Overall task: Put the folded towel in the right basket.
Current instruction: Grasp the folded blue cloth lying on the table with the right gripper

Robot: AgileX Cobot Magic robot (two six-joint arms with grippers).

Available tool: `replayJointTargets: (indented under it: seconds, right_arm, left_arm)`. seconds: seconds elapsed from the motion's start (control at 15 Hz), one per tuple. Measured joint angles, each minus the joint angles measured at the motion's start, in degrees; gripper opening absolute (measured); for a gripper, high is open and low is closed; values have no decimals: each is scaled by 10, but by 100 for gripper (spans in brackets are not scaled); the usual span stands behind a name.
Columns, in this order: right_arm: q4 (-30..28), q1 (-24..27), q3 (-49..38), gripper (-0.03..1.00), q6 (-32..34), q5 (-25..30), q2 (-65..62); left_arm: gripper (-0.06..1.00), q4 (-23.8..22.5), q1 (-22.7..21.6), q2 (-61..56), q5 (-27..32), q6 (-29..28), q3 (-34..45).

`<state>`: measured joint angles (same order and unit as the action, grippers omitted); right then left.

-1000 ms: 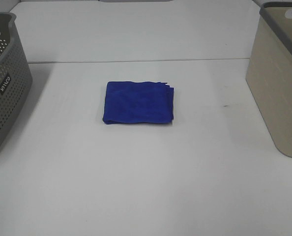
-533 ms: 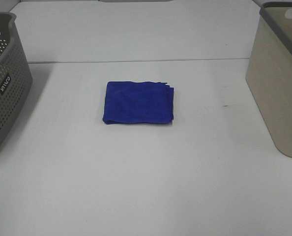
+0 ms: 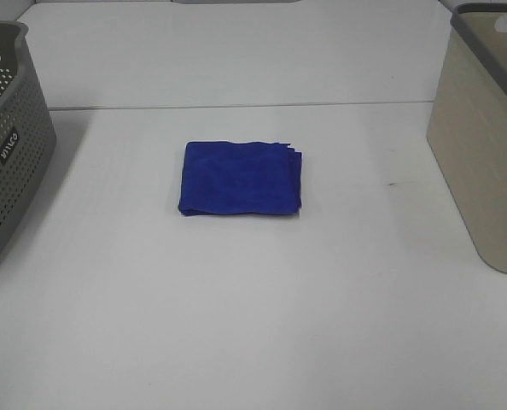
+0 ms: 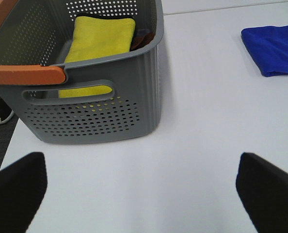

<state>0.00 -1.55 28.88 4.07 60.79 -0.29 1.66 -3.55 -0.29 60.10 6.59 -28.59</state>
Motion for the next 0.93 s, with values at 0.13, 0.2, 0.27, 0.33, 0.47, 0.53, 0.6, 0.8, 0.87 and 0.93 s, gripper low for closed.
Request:
replayJointTargets:
  seconds: [0.13,0.2,0.27,0.33,0.47,0.53,0.6,0.8,0.87,0.93]
  right_arm:
    - [0,0,0,97,-2,0,0]
    - [0,0,0,97,-2,0,0]
    - [0,0,0,97,-2,0,0]
    - [0,0,0,97,-2,0,0]
    - [0,0,0,97,-2,0,0]
    - [0,0,0,97,-2,0,0]
    - [0,0,0,97,-2,0,0]
    - [0,0,0,97,-2,0,0]
    - [0,0,0,97,-2,0,0]
    - [0,0,0,97,-2,0,2]
  left_arm:
    - [99,0,0,0,0,0,0]
    - [99,0,0,0,0,0,0]
    - [99,0,0,0,0,0,0]
    - [99,0,0,0,0,0,0]
    - [99,3,0,0,0,0,0]
    - [99,11,0,0,0,0,0]
    - [99,15,0,0,0,0,0]
    - [99,15,0,0,0,0,0]
    - [99,15,0,0,0,0,0]
    - [99,15,0,0,0,0,0]
